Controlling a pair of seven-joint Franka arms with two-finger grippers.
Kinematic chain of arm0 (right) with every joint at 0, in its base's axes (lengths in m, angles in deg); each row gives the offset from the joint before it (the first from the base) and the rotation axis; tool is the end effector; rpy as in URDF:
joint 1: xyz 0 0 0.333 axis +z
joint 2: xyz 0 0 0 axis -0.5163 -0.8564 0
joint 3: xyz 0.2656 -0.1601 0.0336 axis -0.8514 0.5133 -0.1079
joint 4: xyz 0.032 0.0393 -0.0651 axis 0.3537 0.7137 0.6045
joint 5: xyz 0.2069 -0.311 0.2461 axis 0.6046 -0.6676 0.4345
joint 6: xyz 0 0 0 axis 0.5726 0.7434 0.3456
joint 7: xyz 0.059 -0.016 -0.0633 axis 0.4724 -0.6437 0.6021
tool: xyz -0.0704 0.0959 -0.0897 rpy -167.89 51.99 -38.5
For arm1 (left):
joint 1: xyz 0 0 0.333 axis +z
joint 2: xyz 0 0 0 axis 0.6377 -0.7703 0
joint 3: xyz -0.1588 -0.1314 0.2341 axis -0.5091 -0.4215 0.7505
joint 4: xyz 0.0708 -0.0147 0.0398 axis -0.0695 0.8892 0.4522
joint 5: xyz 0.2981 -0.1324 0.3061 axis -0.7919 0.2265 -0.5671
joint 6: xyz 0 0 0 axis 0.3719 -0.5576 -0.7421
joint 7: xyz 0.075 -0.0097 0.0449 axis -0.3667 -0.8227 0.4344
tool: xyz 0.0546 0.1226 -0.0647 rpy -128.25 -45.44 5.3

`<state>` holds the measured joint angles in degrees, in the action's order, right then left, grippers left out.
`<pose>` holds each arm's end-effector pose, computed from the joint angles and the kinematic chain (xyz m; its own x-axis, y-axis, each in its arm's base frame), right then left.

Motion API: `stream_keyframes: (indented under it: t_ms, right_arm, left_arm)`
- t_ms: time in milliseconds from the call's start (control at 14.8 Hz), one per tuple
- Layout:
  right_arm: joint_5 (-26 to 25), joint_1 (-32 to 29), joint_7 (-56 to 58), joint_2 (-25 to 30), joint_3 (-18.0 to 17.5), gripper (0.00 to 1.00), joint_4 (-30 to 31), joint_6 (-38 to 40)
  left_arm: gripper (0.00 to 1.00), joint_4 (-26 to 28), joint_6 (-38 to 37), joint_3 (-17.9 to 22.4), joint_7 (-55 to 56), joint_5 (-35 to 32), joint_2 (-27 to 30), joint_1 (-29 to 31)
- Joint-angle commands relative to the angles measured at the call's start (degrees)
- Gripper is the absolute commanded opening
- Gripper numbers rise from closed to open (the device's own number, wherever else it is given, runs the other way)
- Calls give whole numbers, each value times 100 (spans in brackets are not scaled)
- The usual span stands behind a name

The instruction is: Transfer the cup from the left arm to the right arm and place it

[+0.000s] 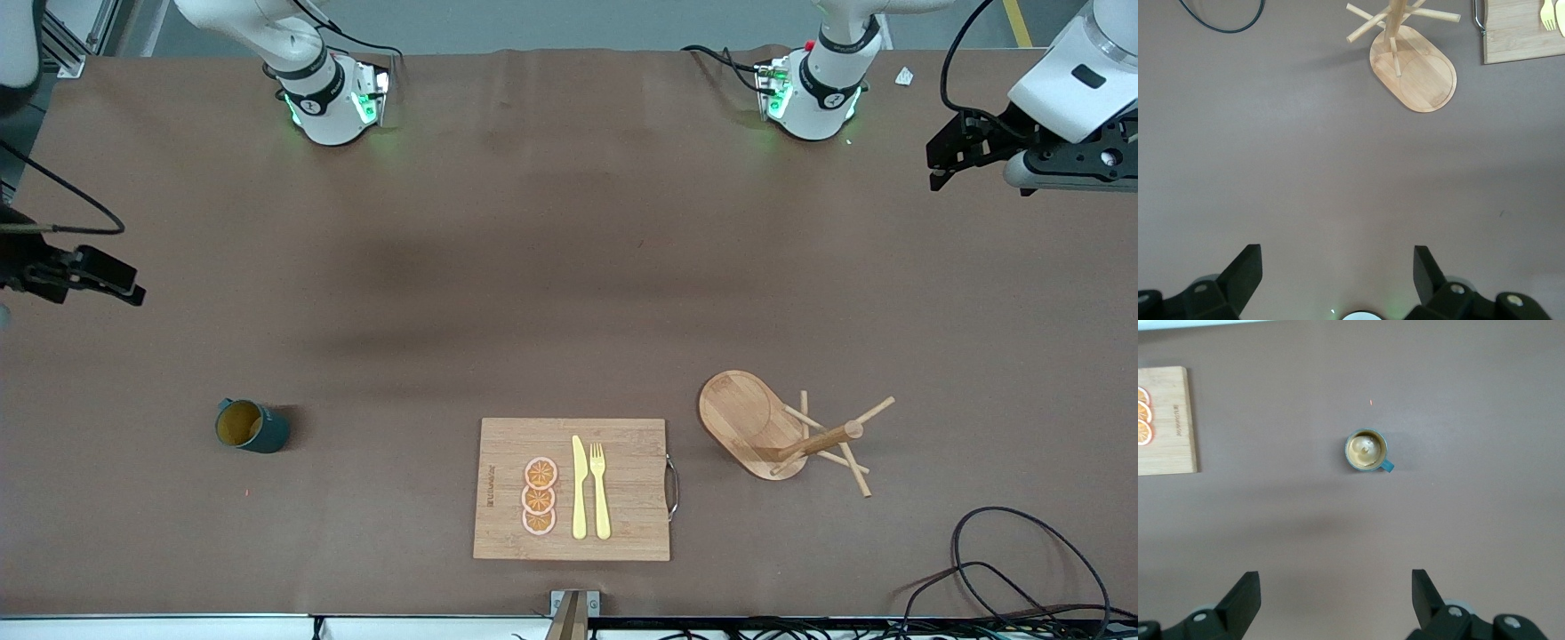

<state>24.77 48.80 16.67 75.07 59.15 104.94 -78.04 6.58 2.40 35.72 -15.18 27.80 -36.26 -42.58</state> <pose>0.6569 -0.0155 0.5842 0.9973 -0.0578 0.0451 -0.0563 -0.9978 -0.0339 0.5631 -0.0976 0.6240 0.9915 -0.1303 -0.0059 -0.1304 -0.9892 -0.0673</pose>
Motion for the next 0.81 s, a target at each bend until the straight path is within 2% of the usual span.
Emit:
stream_keyframes:
  t_ms: [0, 67, 135, 269, 337, 404, 741]
  right_arm:
    - [-166, -66, -130, 118, -121, 100, 93, 2]
    - [-192, -206, -138, 109, -191, 100, 76, -16]
    - [-236, -529, -147, 109, -488, 100, 76, -33]
    - [-647, -1267, -156, 109, -1436, 100, 67, -77]
    - [-754, -1601, -295, 117, -1823, 100, 67, -112]
    - [-764, -1770, -488, 126, -2062, 100, 67, -121]
    - [-650, -1789, -639, 276, -2117, 100, 111, -87]
  left_arm:
    - [100, 36, -10, -10, -29, 81, 122, -3]
    - [100, 54, -10, -19, -29, 81, 122, -3]
    - [100, 63, -10, -54, -29, 81, 122, 6]
    - [100, 63, -10, -54, -20, 81, 130, 6]
    - [100, 63, -10, -63, -20, 90, 131, 6]
    - [100, 71, -10, -54, -12, 125, 131, 6]
    - [100, 71, -62, -63, -3, 161, 166, 6]
